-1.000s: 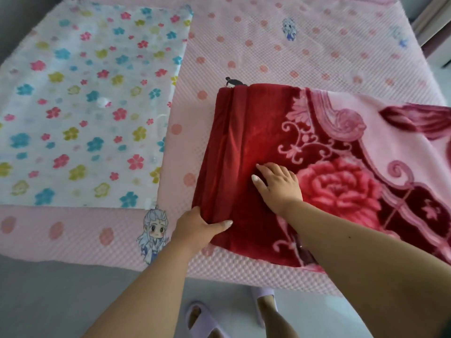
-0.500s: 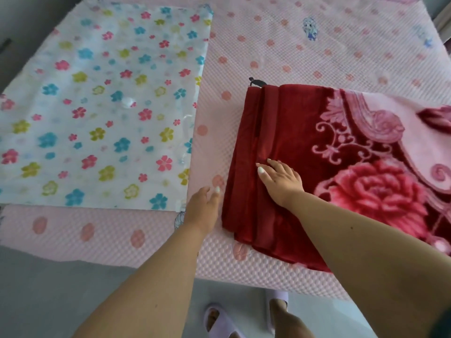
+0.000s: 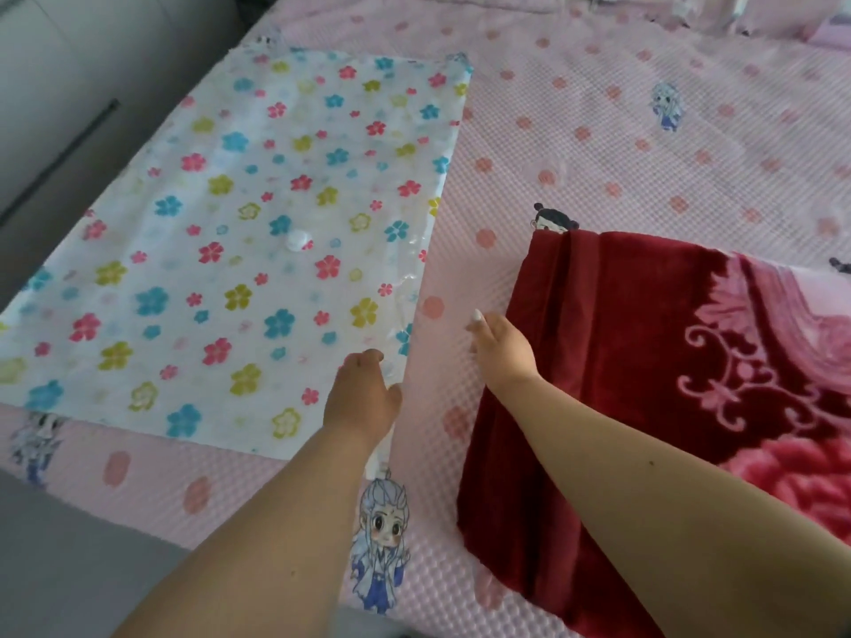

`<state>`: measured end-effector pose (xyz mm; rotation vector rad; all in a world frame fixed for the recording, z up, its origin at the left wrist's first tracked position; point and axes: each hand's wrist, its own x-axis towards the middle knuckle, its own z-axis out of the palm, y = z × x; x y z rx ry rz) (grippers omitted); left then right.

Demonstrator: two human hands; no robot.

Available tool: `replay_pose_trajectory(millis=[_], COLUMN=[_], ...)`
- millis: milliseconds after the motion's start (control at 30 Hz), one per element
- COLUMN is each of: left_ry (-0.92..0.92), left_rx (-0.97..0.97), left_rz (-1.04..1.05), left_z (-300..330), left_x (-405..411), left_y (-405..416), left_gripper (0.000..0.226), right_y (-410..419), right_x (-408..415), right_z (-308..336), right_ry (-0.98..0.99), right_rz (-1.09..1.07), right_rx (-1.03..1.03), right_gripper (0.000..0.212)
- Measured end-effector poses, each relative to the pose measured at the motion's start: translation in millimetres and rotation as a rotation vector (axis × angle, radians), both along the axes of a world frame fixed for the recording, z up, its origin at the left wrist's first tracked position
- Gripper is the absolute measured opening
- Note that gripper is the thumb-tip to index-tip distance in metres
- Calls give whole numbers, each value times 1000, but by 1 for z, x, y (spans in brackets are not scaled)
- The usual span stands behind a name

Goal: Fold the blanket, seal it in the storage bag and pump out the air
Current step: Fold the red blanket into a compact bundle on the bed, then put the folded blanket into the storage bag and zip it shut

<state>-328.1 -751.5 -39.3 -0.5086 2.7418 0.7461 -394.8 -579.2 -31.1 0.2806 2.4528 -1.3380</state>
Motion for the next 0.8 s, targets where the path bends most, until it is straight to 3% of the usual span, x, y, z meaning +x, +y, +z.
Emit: replay_pose_trajectory(millis=[67,167,333,467,567,700,800], left_ry=[-7,-176,-453,-561,-481,-450,-353], left_rx=[-137,-360,-494,-452,-364,-262,-237], left_rz=[-45,-117,-111,-76,23,135,49], left_z=[-9,-24,-46,-71,-89,-87,-63], left_x=[-4,-1,4,31,62,82,75], left_y=[-20,-71,-155,-190,-188,-158,-137], left_gripper=[54,64,70,70,73,80,72], right_y=[-18,-48,-117,-150,-160,-175,-172], right_x=[-10,-13,8,-4,-26,-68,-96], right_z=[-14,-35,-65,-76,-80,-81,-70], right_ry=[-159,-301,-322,-184,-192,-33,100], right_rz=[-18,-89,-91,-215,-201,-27,56], right_rx=[17,23,-73,-92,-95,56,400], right_gripper=[39,37,48,58,55,64,64])
